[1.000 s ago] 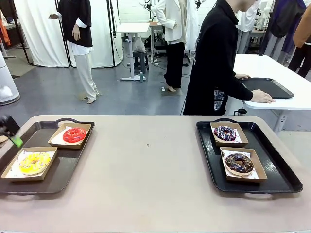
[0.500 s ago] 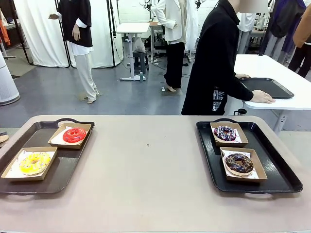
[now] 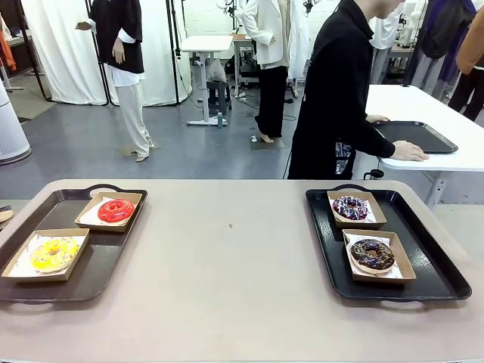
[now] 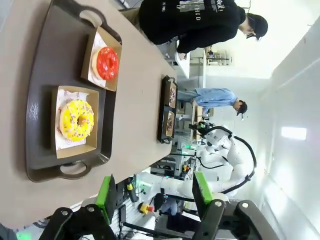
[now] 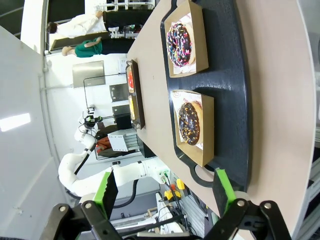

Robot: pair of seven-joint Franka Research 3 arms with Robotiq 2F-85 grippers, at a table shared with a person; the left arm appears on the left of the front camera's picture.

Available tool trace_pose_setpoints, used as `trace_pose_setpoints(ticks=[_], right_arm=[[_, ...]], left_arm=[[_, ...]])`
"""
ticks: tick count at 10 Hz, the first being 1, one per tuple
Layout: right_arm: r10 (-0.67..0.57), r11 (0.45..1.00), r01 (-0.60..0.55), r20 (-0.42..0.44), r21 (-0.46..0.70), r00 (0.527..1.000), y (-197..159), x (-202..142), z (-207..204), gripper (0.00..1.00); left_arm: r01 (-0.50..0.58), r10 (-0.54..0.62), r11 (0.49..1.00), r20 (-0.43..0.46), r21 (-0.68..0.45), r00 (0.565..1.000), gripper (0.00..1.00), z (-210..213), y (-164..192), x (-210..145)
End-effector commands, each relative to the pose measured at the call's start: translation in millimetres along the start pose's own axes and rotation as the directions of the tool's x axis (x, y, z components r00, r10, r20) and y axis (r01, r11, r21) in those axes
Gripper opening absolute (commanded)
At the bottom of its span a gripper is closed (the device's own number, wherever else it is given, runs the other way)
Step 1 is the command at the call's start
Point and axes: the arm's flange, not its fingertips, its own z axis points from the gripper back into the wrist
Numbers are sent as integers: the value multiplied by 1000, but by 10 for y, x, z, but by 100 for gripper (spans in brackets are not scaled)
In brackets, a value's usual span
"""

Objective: Individually package the donuts and arrange them on the tray.
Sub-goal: Place the picked Paper togo box on the Handle tray.

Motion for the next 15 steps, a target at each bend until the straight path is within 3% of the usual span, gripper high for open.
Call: trace_pose_setpoints(ticks=[1, 2, 5, 7, 10, 15], right_arm=[[2, 1000, -2, -5, 6, 1000, 14, 0, -2, 100], [2, 1000, -2, -5, 6, 1000, 14, 0, -2, 100], [2, 1000, -2, -5, 6, 1000, 14, 0, -2, 100], [2, 1000, -2, -5, 6, 1000, 14, 0, -2, 100], [2, 1000, -2, -5, 6, 1000, 14, 0, -2, 100], [2, 1000, -2, -5, 6, 1000, 14, 0, -2, 100]], left_arm=[[-2, 2, 998, -7, 63, 1000, 80, 20, -69, 19], [0, 0, 1000, 0, 0, 1000, 80, 0, 0, 0], [-18, 19, 999, -9, 26, 1000, 80, -13, 27, 50], [-39, 33, 998, -113, -54, 993, 80, -51, 259, 288], [-39, 12, 990, -187, -137, 982, 80, -93, 414, 473], [-52, 36, 994, -168, -94, 985, 80, -236, 416, 373]])
